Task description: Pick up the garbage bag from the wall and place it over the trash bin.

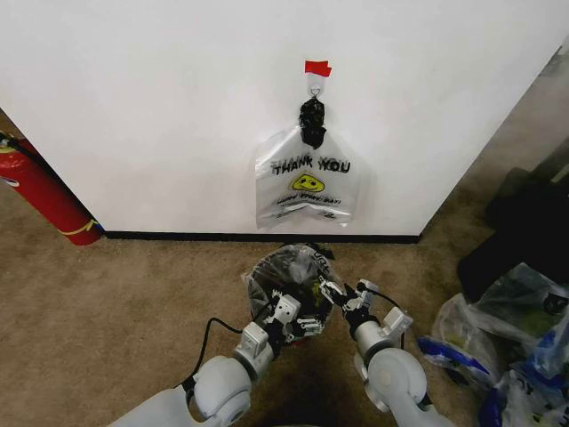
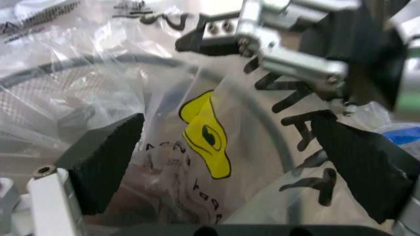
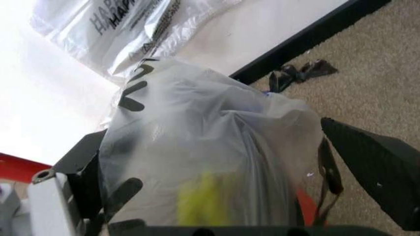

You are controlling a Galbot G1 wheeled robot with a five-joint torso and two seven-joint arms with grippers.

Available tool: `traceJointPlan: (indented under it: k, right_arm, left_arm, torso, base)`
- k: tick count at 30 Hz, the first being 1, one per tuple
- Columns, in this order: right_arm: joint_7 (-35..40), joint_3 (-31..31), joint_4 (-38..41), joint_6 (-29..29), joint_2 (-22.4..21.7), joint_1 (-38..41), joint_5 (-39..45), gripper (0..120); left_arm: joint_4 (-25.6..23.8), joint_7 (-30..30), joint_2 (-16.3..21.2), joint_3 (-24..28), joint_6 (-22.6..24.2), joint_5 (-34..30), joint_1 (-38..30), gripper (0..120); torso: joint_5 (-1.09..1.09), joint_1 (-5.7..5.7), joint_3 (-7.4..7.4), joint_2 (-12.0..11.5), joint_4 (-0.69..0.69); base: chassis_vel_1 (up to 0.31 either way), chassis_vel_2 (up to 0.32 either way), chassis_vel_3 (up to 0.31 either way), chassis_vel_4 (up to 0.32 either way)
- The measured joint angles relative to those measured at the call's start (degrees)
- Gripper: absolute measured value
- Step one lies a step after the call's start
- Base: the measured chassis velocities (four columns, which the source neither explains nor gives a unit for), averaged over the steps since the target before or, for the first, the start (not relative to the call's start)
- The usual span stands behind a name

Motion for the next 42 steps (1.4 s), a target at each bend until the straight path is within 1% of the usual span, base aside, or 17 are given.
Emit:
traceJointPlan:
  k: [9,19,21,23,24,25,27,28,31,33,34,35,38,39,40,41,42]
  right_arm:
    - [-1.01,-0.47,0.38,-0.36,0.11,-1.17,0.42,100]
    - [-2.27,-0.62,2.60,-0.32,-0.55,-1.97,2.18,100]
    - [-2.58,-0.56,2.95,-0.12,-0.73,-2.14,2.08,100]
    - [-3.02,-0.33,3.37,0.31,-0.93,-2.27,1.39,100]
    - [-3.83,0.10,3.95,1.21,-1.32,-2.46,0.13,100]
    - [-3.83,0.10,3.95,1.21,-1.32,-2.46,0.13,100]
    - [-4.55,0.98,5.20,2.25,-1.99,-2.72,-1.34,100]
    - [-4.67,1.62,6.28,2.62,-2.45,-2.91,-1.88,100]
    - [-4.76,2.98,8.47,4.31,-3.25,-3.55,-4.86,100]
    - [-4.74,3.16,8.78,4.72,-3.32,-3.68,-5.66,100]
    - [-4.46,3.97,9.85,7.45,-3.56,-4.37,-10.16,100]
    - [-4.12,4.42,10.22,9.35,-3.57,-4.77,-13.04,100]
    - [-3.04,6.09,11.71,14.26,-3.57,-6.69,-20.48,100]
    - [-3.04,6.09,11.71,14.26,-3.57,-6.69,-20.48,100]
    - [-2.88,6.56,12.04,15.49,-3.54,-7.32,-22.01,100]
    - [-2.61,7.79,12.98,17.75,-3.41,-8.90,-25.46,100]
    - [-2.53,8.68,13.79,19.05,-3.30,-10.17,-27.62,100]
  left_arm:
    - [1.81,-0.88,-1.91,0.51,0.46,-0.59,-0.76,100]
    - [2.34,-1.47,-2.36,0.31,0.90,-1.81,-0.89,100]
    - [1.69,-1.58,-2.01,-0.27,0.87,-1.86,-0.79,100]
    - [0.04,-1.58,-1.08,-1.28,0.80,-2.45,-0.50,100]
    - [-1.53,-1.40,0.05,-2.54,0.75,-3.21,-0.10,100]
    - [-1.53,-1.40,0.05,-2.54,0.75,-3.21,-0.10,100]
    - [-3.81,-0.95,1.61,-5.00,0.64,-4.76,0.87,100]
    - [-5.38,-0.44,2.41,-7.07,0.44,-5.98,1.78,100]
    - [-9.05,0.18,3.32,-11.66,-0.02,-8.85,4.26,100]
    - [-9.66,0.21,3.33,-12.49,-0.11,-9.34,4.80,100]
    - [-12.06,0.26,3.01,-16.84,-1.35,-10.76,7.82,100]
    - [-12.96,0.19,2.53,-19.25,-2.52,-11.00,9.64,100]
    - [-14.30,0.13,0.92,-26.26,-7.15,-8.72,15.18,100]
    - [-14.30,0.13,0.92,-26.26,-7.15,-8.72,15.18,100]
    - [-14.30,0.26,0.57,-27.69,-8.37,-7.56,16.16,100]
    - [-14.22,0.67,-0.16,-30.92,-10.71,-5.17,17.95,100]
    - [-14.00,0.97,-0.77,-33.28,-12.07,-3.64,19.03,100]
  torso:
    - [0.01,0.00,0.00,0.00,0.00]
    - [0.00,-0.01,0.00,0.00,0.00]
    - [0.00,-0.01,0.00,0.00,0.00]
    - [0.00,-0.01,0.00,0.00,0.00]
    - [0.00,-0.01,0.00,0.00,0.00]
    - [0.00,-0.01,0.00,0.00,0.00]
    - [0.01,-0.01,0.00,0.00,0.00]
    - [0.00,-0.01,0.00,0.00,0.00]
    - [0.00,-0.01,0.00,0.00,-0.01]
    - [0.00,-0.01,0.00,0.00,-0.01]
    - [0.00,-0.01,0.00,0.00,0.00]
    - [0.01,-0.01,0.00,0.00,0.00]
    - [0.02,-0.01,-0.01,0.00,0.02]
    - [0.02,-0.01,-0.01,0.00,0.02]
    - [0.01,-0.01,-0.01,0.00,0.03]
    - [-0.02,-0.01,0.00,0.00,0.00]
    - [0.00,-0.01,-0.01,0.00,-0.02]
  base:
    - [0.000,0.000,0.000,0.000]
    - [0.000,0.000,0.000,0.000]
    - [0.000,0.000,0.000,0.000]
    - [0.000,0.000,0.000,0.000]
    - [0.000,0.000,0.000,0.000]
    - [0.000,0.000,0.000,0.000]
    - [0.000,0.000,0.000,0.000]
    - [0.000,0.000,0.000,0.000]
    - [0.000,0.000,0.000,0.000]
    - [0.000,0.000,0.000,0.000]
    - [0.000,0.000,0.000,0.000]
    - [0.000,0.000,0.000,0.000]
    - [0.000,0.000,0.000,0.000]
    - [0.000,0.000,0.000,0.000]
    - [0.000,0.000,0.000,0.000]
    - [0.000,0.000,0.000,0.000]
    - [0.000,0.000,0.000,0.000]
